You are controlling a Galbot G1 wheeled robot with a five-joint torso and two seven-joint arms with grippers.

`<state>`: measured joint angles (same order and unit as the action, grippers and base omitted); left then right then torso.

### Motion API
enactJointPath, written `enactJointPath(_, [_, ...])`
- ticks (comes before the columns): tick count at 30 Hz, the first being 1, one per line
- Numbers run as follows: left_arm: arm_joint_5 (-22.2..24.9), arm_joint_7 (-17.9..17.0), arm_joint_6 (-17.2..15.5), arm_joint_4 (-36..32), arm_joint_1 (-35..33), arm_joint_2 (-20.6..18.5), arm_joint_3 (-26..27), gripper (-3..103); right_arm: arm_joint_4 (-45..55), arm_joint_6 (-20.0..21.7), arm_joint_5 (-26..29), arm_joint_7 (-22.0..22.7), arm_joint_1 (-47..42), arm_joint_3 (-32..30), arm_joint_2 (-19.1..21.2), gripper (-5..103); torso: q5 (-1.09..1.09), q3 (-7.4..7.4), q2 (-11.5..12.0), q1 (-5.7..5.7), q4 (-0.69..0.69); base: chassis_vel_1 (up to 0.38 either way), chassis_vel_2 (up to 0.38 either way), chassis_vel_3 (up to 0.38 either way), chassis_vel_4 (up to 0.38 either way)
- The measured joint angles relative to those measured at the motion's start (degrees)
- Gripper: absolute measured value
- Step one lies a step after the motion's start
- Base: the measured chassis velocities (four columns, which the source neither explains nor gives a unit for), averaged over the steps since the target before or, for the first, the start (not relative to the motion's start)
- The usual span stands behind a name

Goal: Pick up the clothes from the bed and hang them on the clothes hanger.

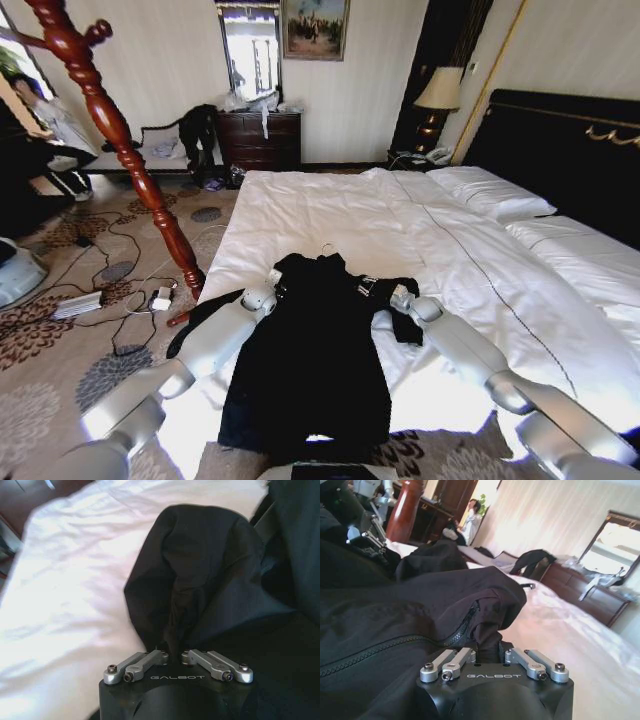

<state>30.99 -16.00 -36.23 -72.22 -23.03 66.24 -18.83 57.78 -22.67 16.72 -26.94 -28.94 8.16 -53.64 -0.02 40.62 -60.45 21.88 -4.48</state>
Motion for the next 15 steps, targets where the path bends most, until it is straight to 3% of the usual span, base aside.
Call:
enactJointPath(4, [-1.64, -0.95, 0.07, -1.51, 0.62, -0.95, -0.33, 2, 1.94, -0.09, 0.03, 1.42, -1.07, -0.95, 0.91, 37, 0.01, 0.0, 0.0, 0.0, 0.01, 0.0, 0.0, 0.0, 0.0])
enactJointPath(7, [-2.55, -1.31, 0.09, -2.14, 0.78, -1.38, -0.41, 2, 2.78, -0.19, 0.02, 2.06, -1.6, -1.48, 1.33, 42, 0.0, 0.0, 0.0, 0.0, 0.0, 0.0, 0.0, 0.0, 0.0])
enactJointPath(10, [-2.97, -1.65, 0.13, -2.71, 0.82, -1.97, -0.48, 2, 4.17, -0.27, -0.05, 2.81, -2.3, -2.35, 2.11, 59, 0.01, 0.0, 0.0, 0.0, 0.02, 0.0, 0.0, 0.0, 0.0])
enactJointPath(11, [-2.97, -1.65, 0.13, -2.71, 0.82, -1.97, -0.48, 2, 4.17, -0.27, -0.05, 2.81, -2.3, -2.35, 2.11, 59, 0.01, 0.0, 0.0, 0.0, 0.02, 0.0, 0.0, 0.0, 0.0])
enactJointPath(14, [-2.7, -0.44, 1.06, -2.25, 0.35, -1.95, -0.51, 2, 4.69, -0.25, -0.51, 3.32, -2.78, -2.94, 2.52, 76, 0.02, -0.01, -0.01, 0.0, 0.03, 0.0, 0.0, 0.0, 0.0])
enactJointPath(15, [-2.61, 0.08, 1.36, -2.02, 0.09, -1.84, -0.56, 2, 4.68, -0.22, -0.73, 3.49, -2.88, -3.02, 2.54, 76, 0.02, 0.0, 0.0, 0.0, 0.03, 0.0, 0.0, 0.0, 0.0])
